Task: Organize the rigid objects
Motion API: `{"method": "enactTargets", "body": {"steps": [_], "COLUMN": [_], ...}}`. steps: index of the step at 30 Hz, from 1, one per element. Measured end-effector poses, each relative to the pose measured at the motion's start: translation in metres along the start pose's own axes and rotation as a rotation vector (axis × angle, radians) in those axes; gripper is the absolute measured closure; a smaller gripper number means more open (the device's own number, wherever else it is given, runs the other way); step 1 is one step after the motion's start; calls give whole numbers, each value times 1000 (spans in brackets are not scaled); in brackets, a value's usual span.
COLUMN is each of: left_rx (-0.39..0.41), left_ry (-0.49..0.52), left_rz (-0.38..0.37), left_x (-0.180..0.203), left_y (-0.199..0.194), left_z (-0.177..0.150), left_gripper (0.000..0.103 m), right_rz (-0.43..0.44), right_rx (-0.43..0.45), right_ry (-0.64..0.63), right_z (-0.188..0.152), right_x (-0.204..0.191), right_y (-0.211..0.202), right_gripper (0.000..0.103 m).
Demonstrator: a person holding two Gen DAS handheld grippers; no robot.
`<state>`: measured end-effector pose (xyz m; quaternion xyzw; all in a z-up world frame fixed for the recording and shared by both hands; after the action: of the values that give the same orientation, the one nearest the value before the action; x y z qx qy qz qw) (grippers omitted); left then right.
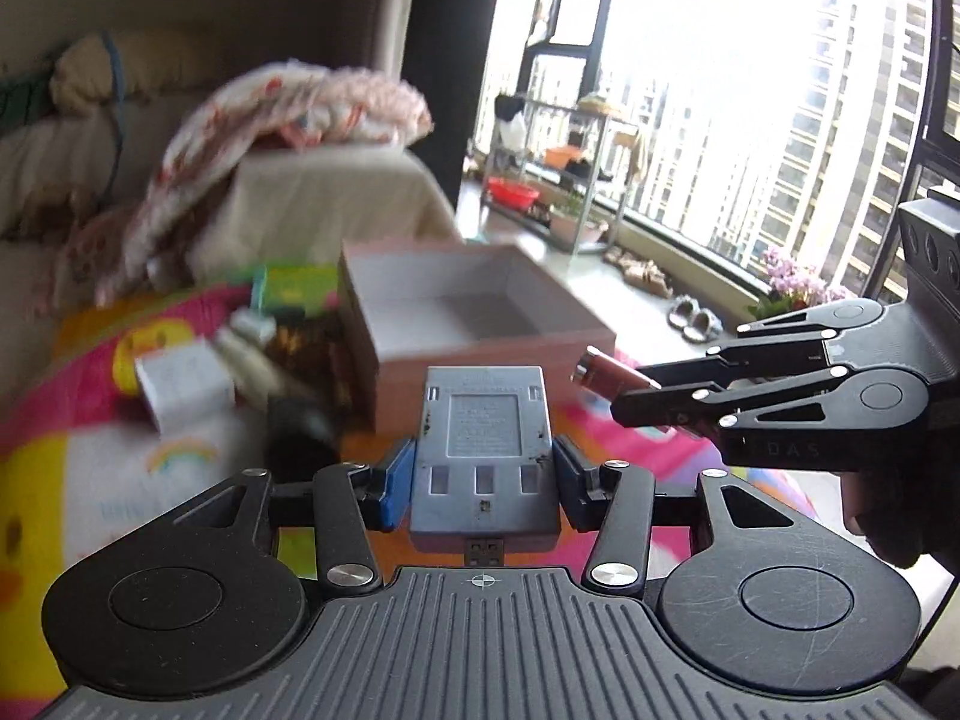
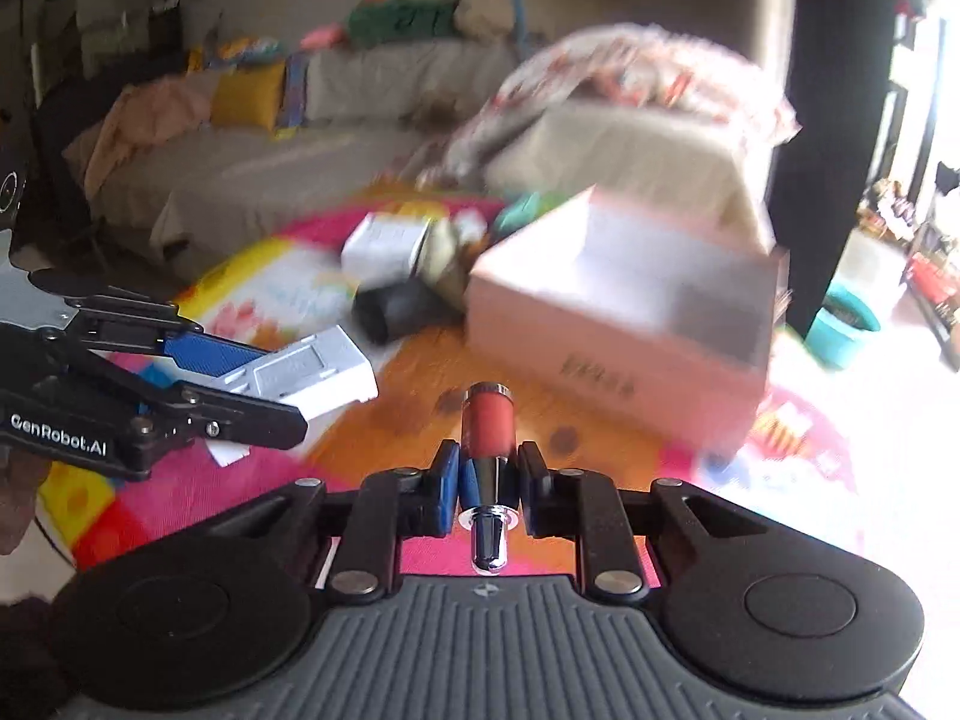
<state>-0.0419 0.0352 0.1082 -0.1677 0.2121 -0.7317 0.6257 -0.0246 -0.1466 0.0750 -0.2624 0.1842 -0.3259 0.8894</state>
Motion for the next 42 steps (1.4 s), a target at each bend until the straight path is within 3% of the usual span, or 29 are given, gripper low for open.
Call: {"method": "enactTargets", "body": {"steps": [4, 6, 8, 9, 11, 14, 16, 21, 25, 29, 34, 42], "left_rx": [160, 154, 99, 62, -4, -6, -8, -41, -87, -108, -160, -173], "left_ry": [26, 19, 3, -17, -42, -64, -67, -29, -35, 19, 156, 144], "left_rz": [-7, -56, -79, -78, -64, -49, 6, 133, 139, 140, 211, 205], "left_x": [10, 14, 17, 18, 18, 0, -19, -58, -73, -62, -40, -39], "left_y": [16, 46, 86, 108, 141, 152, 147, 128, 115, 116, 133, 150], "left_z": [84, 121, 140, 142, 132, 103, 83, 39, 10, -1, -12, -27], "left_gripper": [50, 50, 49, 50, 51, 51, 51, 51, 51, 51, 50, 45], "right_rz": [-95, -149, -203, -218, -219, -171, -162, -202, -127, -79, -79, -73], "right_rx": [150, 190, 195, 198, 173, 157, 140, 91, 98, 98, 73, 27], "right_ry": [-38, -50, -80, -78, -34, -3, 4, -2, 91, 123, 69, 69], "right_z": [52, 77, 95, 98, 94, 59, 28, -23, -34, -37, -43, -54], "right_x": [20, 33, 46, 53, 64, 66, 63, 55, 53, 43, 27, 22], "right_y": [-27, -26, -14, -8, 4, 10, 14, 32, 42, 50, 54, 59], "right_gripper": [83, 83, 81, 68, 43, 39, 35, 34, 34, 34, 34, 32]}}
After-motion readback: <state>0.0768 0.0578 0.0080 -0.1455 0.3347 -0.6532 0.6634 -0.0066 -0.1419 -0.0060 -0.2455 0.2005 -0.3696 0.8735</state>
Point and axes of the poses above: each gripper's, at about its wrist camera, not at the fingertips, and y roughly the way its jaws point, x to its right, z to its top, the point moved 1 cm from there along y, roughly the way its jaws point, and after that the axes turned 15 degrees about z, right-handed, at the moved point
